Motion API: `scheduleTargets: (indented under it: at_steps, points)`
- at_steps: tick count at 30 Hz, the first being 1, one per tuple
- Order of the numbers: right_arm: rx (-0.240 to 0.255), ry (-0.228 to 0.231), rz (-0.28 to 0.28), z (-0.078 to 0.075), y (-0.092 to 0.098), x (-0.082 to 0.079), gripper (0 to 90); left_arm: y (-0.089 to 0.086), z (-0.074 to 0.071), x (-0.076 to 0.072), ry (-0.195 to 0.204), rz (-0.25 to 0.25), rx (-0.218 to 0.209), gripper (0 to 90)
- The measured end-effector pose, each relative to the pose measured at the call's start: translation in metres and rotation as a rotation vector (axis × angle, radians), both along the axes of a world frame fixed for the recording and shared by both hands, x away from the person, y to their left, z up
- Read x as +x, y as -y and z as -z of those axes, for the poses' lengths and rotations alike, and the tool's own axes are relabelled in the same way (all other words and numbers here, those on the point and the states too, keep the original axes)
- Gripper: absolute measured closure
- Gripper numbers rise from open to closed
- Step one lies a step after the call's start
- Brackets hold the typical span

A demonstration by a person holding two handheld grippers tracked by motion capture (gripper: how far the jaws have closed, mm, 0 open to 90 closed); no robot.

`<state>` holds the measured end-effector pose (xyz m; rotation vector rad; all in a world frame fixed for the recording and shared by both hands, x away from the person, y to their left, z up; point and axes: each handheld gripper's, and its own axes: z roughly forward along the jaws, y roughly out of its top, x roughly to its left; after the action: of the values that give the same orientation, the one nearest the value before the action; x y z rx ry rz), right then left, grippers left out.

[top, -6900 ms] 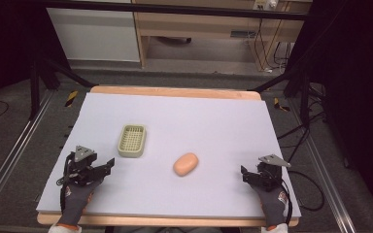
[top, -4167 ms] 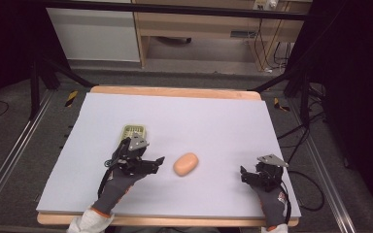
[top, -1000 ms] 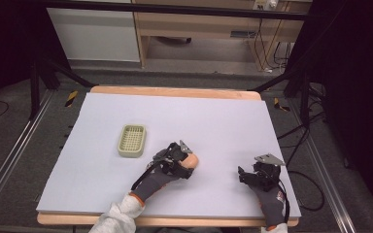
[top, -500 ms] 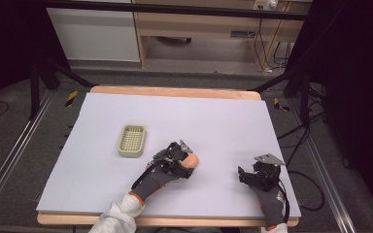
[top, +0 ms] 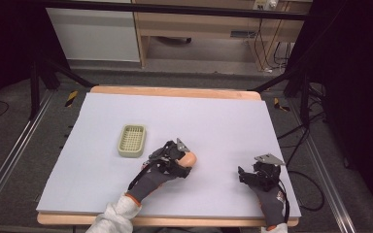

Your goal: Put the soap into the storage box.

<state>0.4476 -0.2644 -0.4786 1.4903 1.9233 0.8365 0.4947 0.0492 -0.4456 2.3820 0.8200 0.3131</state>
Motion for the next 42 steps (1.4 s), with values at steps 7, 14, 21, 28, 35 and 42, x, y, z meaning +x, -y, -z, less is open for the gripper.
scheduleTargets:
  at_steps: [7,14,21,28,35,42]
  points:
    - [-0.004,0.000,0.001,0.000,0.000,0.000,8.7,-0.022,-0.012,-0.008,0.030,-0.036,-0.022,31.6]
    - [-0.006,-0.003,0.004,0.000,0.000,0.000,8.7,-0.043,-0.018,-0.012,0.034,-0.066,-0.037,31.6]
    - [0.000,0.006,0.006,0.000,0.002,-0.001,8.7,-0.066,-0.026,-0.012,0.039,-0.113,-0.067,31.5]
    - [-0.004,0.011,0.000,-0.001,0.001,-0.003,8.7,-0.083,-0.029,-0.008,0.044,-0.160,-0.080,31.6]
    - [-0.008,0.011,-0.004,-0.001,0.001,-0.003,8.7,-0.099,-0.035,-0.003,0.058,-0.207,-0.089,31.5]
    - [-0.008,0.008,0.000,-0.001,0.000,-0.003,8.8,-0.107,-0.039,0.000,0.067,-0.235,-0.099,31.6]
